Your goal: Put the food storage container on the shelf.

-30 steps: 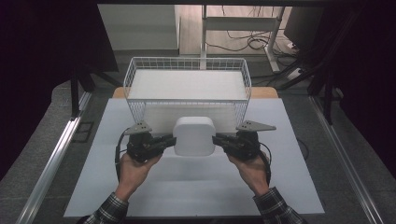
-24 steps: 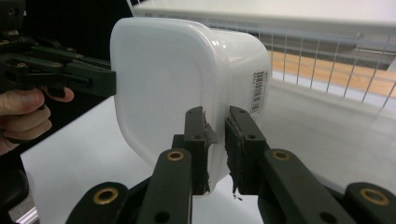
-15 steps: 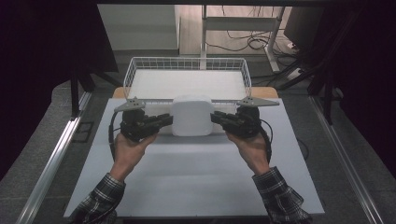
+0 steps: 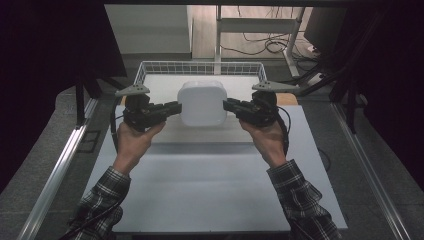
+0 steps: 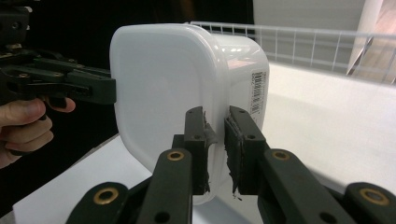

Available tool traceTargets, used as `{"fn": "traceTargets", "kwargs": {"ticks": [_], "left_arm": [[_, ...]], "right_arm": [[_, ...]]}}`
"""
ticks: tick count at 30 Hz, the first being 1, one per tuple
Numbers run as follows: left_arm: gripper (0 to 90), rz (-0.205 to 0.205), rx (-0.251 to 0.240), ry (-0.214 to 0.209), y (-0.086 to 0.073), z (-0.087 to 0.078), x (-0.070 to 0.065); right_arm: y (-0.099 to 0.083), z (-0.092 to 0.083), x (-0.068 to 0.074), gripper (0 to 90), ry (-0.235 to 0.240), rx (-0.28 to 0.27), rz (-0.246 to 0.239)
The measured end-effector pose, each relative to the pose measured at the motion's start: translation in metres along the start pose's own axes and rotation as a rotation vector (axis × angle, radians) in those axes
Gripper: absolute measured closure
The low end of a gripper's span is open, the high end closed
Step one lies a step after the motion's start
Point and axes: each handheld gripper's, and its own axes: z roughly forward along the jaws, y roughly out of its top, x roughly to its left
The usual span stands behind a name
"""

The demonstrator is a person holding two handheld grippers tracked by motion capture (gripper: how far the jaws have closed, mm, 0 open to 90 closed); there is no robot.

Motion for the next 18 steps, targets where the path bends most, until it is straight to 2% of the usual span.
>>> {"fn": "traceTargets", "kwargs": {"ticks": [6,11,18], "left_arm": [[80.1,-0.007,-0.002,-0.003,0.013,0.005,0.01],[80.1,-0.02,-0.004,-0.012,0.019,0.013,0.02],[79.8,-0.027,0.012,0.006,0.026,0.022,0.027]], "right_arm": [[0.016,0.009,-0.008,78.3,-0.016,-0.004,0.002],[0.021,0.015,-0.014,78.1,-0.026,-0.002,0.017],[0.025,0.027,-0.024,76.7,-0.05,0.013,0.039]]}}
